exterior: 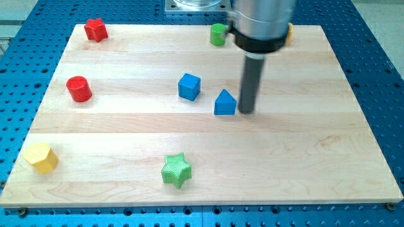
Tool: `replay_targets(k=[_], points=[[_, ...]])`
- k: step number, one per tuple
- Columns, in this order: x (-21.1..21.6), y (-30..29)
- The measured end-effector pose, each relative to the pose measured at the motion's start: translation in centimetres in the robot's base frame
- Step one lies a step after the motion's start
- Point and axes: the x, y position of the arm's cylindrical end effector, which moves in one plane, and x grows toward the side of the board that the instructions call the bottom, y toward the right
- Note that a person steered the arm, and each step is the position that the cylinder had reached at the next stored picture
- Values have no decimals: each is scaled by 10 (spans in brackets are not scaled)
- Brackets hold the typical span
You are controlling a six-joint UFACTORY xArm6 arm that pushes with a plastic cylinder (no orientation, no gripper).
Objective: Move the green circle into the blue blocks
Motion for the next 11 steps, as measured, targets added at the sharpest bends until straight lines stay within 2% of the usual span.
replay_targets(k=[1,2,3,4,5,7,8,9,11], points=[[3,-45],[-23,-106],[-21,-104],[-45,-15],[-144,-2],[-257,-10],[-243,-58],[-178,-77],[-257,-60]])
